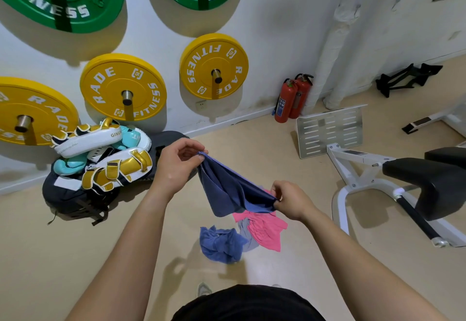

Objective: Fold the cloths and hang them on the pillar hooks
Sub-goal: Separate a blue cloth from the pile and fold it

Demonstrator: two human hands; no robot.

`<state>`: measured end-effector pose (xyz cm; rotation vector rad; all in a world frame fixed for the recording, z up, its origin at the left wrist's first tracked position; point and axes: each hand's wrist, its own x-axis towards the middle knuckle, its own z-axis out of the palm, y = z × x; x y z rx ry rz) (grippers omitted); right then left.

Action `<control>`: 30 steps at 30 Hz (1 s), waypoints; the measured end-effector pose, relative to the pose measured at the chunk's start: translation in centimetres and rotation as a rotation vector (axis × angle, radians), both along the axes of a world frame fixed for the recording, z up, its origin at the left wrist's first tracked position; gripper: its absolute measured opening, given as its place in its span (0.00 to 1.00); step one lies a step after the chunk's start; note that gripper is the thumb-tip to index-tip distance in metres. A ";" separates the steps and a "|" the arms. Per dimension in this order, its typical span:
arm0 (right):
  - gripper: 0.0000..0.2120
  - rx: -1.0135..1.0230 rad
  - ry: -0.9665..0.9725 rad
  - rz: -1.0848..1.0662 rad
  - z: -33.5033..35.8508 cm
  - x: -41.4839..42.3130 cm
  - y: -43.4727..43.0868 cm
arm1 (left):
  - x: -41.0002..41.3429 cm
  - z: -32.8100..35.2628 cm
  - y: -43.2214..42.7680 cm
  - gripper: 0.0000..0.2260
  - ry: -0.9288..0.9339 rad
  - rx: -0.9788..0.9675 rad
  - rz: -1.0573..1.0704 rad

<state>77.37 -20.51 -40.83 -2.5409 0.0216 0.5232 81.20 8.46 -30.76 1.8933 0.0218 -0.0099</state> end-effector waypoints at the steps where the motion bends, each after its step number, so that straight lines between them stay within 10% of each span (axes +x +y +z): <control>1: 0.07 -0.005 -0.005 -0.005 0.1 0.0 -0.4 | 0.2 -0.2 0.4 0.10 0.008 0.002 0.009; 14: 0.18 -0.137 -0.103 0.247 3.6 0.2 -2.4 | 3.2 -4.2 2.2 0.12 0.039 0.075 0.124; 30: 0.08 0.011 -0.260 0.173 5.5 -1.1 -2.9 | 5.4 -7.0 3.8 0.11 0.096 0.128 0.216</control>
